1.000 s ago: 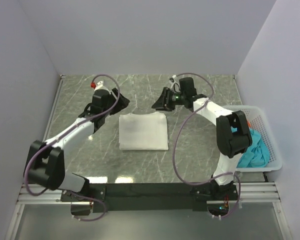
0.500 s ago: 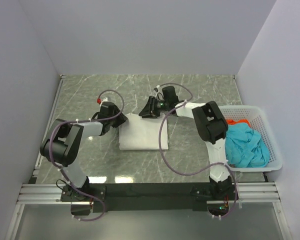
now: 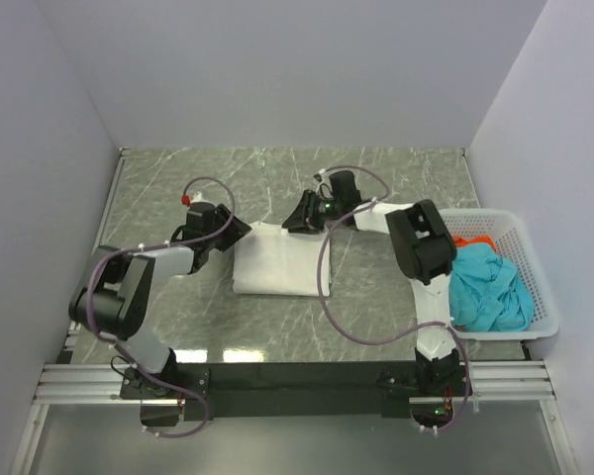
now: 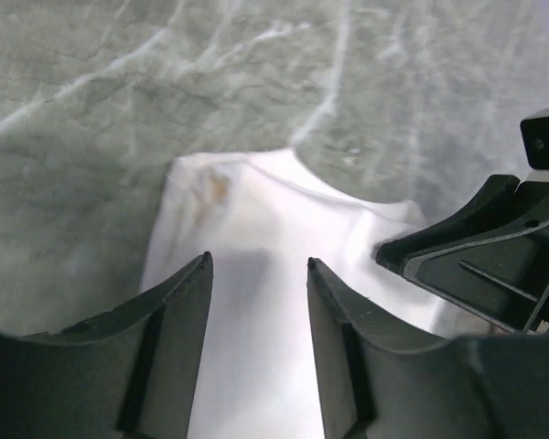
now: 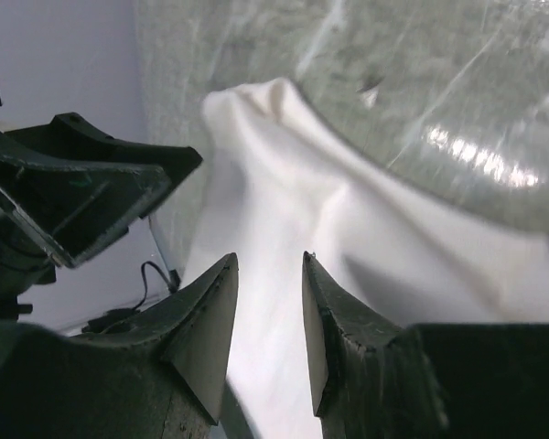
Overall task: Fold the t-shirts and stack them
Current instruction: Fold the tshirt
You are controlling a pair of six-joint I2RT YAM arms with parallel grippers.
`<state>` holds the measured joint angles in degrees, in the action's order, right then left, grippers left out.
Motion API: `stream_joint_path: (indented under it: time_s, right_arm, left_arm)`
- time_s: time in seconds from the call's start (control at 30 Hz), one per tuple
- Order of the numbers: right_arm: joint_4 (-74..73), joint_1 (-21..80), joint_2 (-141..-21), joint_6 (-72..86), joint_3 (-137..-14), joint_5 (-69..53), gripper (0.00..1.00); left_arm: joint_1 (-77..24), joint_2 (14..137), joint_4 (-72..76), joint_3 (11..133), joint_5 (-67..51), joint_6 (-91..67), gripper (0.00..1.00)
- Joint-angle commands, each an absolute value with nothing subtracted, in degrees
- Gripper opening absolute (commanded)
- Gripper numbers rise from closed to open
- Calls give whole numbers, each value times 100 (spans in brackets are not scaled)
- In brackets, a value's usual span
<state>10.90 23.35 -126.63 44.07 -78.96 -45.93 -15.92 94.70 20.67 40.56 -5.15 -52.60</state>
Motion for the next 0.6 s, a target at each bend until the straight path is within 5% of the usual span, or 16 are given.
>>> stream_joint_path:
  time_s: [0.0, 0.23, 0.57]
  right_arm:
    - [1213, 2031, -11532, 4131, -7525, -4579, 41]
    - [1431, 1574, -11486, 4016, -6874, -4631, 41]
    - [1530, 1327, -12112, 3956, -6855, -4579, 38]
  left_arm:
    - [-1599, 8571, 1794, 4061, -562, -5177, 53]
    - [-1863, 7550, 1810, 3473, -667, -5510, 48]
    - [-1899, 7832, 2874, 2400, -703, -5845, 39]
